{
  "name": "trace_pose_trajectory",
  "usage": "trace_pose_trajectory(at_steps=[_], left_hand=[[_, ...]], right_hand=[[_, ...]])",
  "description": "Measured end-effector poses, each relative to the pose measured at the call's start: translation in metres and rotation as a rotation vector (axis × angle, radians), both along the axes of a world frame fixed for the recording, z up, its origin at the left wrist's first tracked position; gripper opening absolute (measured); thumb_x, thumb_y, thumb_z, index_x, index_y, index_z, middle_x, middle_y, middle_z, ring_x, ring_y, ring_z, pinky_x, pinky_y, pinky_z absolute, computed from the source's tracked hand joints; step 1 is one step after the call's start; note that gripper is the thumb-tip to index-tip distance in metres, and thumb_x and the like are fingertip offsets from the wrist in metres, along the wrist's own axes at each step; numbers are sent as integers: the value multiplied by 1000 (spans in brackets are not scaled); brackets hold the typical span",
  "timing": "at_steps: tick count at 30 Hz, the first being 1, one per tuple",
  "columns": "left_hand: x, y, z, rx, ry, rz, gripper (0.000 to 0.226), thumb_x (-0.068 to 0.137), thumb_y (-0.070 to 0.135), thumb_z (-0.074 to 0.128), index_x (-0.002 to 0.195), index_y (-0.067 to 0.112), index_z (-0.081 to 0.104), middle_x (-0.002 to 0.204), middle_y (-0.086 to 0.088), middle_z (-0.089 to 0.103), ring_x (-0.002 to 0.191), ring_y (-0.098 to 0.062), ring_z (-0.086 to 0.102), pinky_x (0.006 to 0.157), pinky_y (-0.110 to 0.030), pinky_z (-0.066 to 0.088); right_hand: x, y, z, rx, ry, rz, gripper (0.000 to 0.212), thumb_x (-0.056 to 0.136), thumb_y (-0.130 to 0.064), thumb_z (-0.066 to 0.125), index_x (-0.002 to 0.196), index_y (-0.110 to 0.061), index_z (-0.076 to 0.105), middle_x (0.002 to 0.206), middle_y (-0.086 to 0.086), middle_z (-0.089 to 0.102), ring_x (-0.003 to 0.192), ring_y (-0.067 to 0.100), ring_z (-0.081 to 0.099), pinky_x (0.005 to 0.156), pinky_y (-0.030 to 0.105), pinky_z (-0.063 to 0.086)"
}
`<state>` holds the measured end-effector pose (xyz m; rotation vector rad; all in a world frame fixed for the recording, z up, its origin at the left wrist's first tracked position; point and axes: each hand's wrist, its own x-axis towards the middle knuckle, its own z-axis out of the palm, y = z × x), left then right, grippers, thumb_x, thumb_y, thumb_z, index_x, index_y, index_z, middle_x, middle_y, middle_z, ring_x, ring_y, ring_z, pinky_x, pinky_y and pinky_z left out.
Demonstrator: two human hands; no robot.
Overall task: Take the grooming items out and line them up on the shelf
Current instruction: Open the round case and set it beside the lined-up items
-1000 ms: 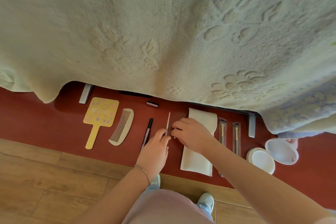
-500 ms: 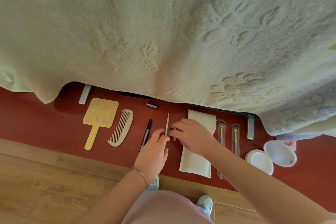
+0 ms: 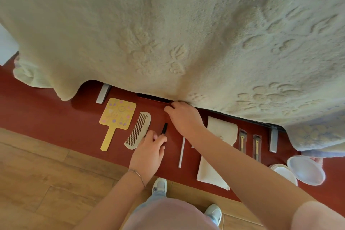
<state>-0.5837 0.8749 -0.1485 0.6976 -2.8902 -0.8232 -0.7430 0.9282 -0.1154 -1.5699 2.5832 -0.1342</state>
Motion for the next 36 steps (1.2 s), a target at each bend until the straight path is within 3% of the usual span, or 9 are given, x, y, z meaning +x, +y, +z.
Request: trace_pose_trajectory(at_steps=[4,11,14,17,19,28,36], left_hand=[[3,-1,-2,36,7,-11,19,76,10,70,91,18,61,89,-4,53,64,-16,54,49,-22,46],[3,-10,-3,31,-5,-1,16,83,14,64,98,16,61,96,-4,53,65,-18,57,55,-25,51],[-2,-15,-3,25,11,-9,14,81,12,65,95,14,61,95,-5,53,61,-18,55,51,-25,48],[-8,-17,-2,6,24,-26,14,80,10,67,91,13,59,93,-6,54,56,-18,52,49,-24,44],[-11,-18,-1,-14,29,-19,15,80,10,67,90,11,56,92,-7,54,54,-17,47,48,-25,42],[-15,-16,1,-39,39,-36,18,76,12,71,85,9,56,90,-8,55,56,-22,55,50,-24,39],[-13,-14,-1,-39,67,-36,15,78,10,70,87,9,57,90,-6,54,57,-22,55,51,-24,40]], right_hand=[[2,-5,-4,92,32,20,36,91,-5,42,126,-9,50,113,13,54,106,30,50,87,36,39],[4,-1,-10,67,-4,9,26,90,-7,47,113,-5,60,100,15,59,95,32,55,81,39,44],[12,8,-9,84,59,11,18,82,-10,59,99,-7,66,87,11,63,81,28,58,69,37,47],[23,18,-8,110,83,5,19,56,-16,81,71,-15,69,63,2,60,57,20,56,48,27,43],[30,23,-10,95,80,19,23,48,-17,84,64,-18,67,59,0,58,53,18,56,47,25,43],[44,34,-17,41,110,88,23,59,-37,81,73,-23,69,63,-5,62,64,16,60,56,28,47],[45,36,-17,22,82,45,27,58,-38,82,77,-24,69,64,-6,63,65,17,60,57,30,49]])
